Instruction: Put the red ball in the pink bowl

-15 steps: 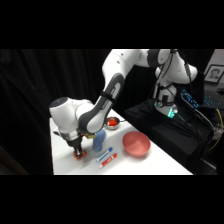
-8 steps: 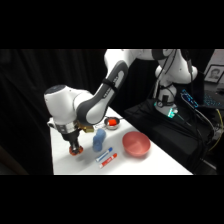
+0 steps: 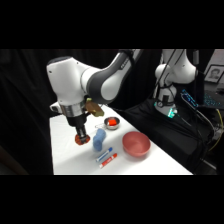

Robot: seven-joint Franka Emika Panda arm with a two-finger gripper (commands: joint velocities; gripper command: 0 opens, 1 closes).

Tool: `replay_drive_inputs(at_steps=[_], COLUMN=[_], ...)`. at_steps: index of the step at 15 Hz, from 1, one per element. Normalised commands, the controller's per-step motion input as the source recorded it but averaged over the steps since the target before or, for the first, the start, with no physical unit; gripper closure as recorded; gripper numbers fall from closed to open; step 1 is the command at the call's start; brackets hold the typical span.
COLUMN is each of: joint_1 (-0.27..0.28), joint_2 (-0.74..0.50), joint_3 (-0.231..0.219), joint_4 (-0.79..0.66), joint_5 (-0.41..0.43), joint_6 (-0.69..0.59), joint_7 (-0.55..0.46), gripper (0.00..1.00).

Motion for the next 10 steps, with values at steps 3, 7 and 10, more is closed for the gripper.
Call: replay_drive_inputs(at_steps=[3,7,10], joint_1=[0.066,0.025,0.027], joint_2=[-0.69,-0.68,-0.65], joint_3=[0.051,0.089,0.106], joint_4=[-0.7,-0.77,-0.81], joint_5=[-0.119,-0.064,-0.027], joint_6=[0.01,0.1,0.24], joint_7=[0.12,0.11,0.12], gripper=[0.97,0.97,0.97])
